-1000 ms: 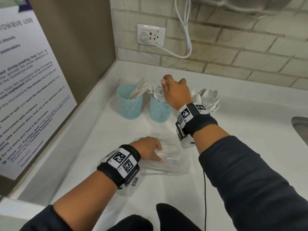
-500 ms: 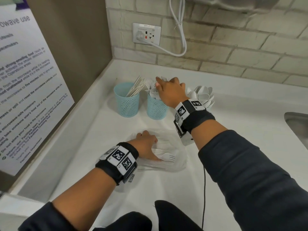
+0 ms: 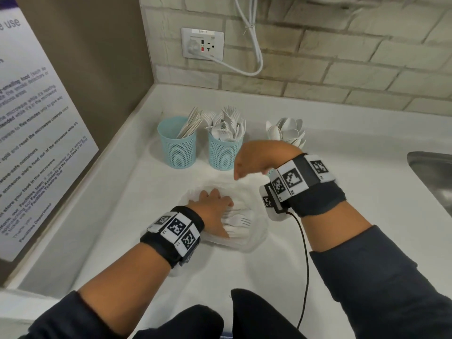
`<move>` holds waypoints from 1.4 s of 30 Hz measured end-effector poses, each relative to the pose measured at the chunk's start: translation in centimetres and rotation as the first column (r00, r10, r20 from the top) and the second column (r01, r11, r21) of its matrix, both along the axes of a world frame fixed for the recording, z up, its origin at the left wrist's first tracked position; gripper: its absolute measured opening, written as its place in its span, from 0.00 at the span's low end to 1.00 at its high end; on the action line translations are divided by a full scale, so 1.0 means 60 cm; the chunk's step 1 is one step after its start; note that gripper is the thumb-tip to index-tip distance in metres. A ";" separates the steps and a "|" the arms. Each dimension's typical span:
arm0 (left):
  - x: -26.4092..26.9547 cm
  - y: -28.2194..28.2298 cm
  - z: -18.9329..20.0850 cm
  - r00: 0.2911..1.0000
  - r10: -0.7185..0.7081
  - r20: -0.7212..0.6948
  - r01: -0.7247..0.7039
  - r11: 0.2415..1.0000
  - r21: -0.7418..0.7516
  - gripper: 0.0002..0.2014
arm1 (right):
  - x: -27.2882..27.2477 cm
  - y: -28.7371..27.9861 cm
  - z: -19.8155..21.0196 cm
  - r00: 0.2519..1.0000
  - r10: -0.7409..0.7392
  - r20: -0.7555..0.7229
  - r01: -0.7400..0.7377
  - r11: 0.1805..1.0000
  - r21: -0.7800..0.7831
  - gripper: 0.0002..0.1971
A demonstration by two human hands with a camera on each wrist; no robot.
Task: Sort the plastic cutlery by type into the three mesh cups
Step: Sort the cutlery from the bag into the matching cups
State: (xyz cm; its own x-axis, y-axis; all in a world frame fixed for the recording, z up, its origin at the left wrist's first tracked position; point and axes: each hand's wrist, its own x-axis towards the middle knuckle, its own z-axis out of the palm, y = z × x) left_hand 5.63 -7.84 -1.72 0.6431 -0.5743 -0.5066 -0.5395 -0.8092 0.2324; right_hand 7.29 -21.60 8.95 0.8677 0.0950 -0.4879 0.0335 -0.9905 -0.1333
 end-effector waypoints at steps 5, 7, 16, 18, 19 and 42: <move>0.008 -0.004 -0.002 0.998 0.062 0.020 -0.060 0.996 -0.060 0.30 | -0.014 -0.015 -0.051 0.987 -0.049 -0.151 0.047 0.999 -0.014 0.15; 0.012 -0.002 -0.003 0.997 0.077 0.025 -0.075 0.995 -0.070 0.29 | -0.020 -0.015 -0.061 0.982 -0.064 -0.176 0.055 0.997 -0.058 0.20; 0.028 0.011 -0.002 0.988 0.138 0.062 -0.113 0.946 -0.304 0.18 | -0.033 -0.032 -0.086 0.982 -0.127 -0.137 0.121 0.991 -0.052 0.27; 0.030 0.012 -0.003 0.986 0.157 0.053 -0.130 0.929 -0.345 0.16 | -0.034 -0.035 -0.084 0.981 -0.142 -0.131 0.139 0.990 -0.029 0.27; 0.031 0.013 -0.004 0.986 0.161 0.043 -0.135 0.926 -0.352 0.14 | -0.036 -0.035 -0.083 0.981 -0.149 -0.126 0.147 0.989 -0.022 0.27; 0.046 0.022 -0.010 0.969 0.152 -0.196 -0.217 0.902 -0.373 0.16 | -0.045 -0.047 -0.079 0.970 -0.204 -0.129 0.213 0.975 0.058 0.27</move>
